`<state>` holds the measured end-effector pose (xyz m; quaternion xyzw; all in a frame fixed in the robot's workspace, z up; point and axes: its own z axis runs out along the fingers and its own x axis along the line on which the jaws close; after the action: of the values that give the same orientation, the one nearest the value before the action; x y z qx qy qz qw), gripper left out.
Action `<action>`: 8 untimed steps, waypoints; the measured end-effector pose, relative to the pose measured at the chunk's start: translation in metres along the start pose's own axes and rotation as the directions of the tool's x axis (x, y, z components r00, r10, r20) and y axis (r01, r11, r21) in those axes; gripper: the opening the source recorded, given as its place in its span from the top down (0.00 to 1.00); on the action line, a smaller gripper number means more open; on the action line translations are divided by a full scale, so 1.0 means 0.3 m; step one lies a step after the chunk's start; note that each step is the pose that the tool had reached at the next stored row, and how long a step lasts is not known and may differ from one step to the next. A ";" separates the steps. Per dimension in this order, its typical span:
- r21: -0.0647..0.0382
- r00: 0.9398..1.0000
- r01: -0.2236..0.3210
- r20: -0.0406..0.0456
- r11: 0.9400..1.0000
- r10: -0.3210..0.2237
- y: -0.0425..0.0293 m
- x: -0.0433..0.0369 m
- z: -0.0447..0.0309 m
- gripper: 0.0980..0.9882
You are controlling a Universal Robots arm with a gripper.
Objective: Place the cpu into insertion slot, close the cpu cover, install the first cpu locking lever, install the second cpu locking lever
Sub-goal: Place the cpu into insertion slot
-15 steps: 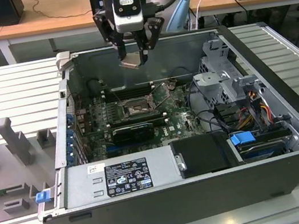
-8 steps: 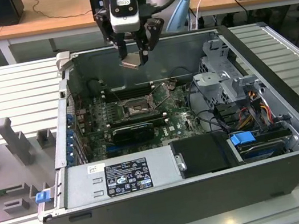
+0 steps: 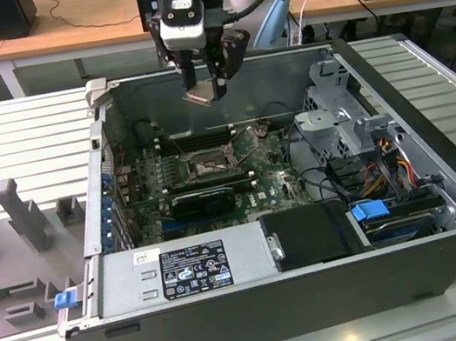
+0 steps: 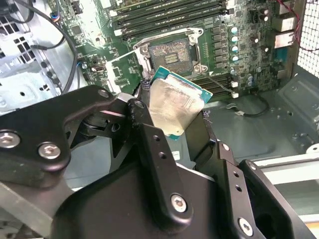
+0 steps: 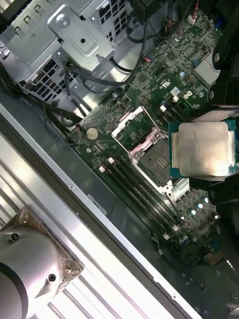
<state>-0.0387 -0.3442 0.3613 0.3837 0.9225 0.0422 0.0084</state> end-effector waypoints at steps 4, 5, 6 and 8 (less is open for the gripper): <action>0.001 0.999 -0.044 0.005 0.999 0.044 0.000 0.000 0.001 0.52; 0.001 0.998 -0.055 0.007 0.998 0.055 0.000 0.000 0.001 0.52; 0.001 0.998 -0.067 0.008 0.998 0.067 0.000 0.000 0.001 0.52; 0.001 0.996 -0.089 0.010 0.996 0.089 0.000 0.000 0.001 0.52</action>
<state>-0.0387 -0.3443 0.3610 0.4247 0.9044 0.0401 0.0109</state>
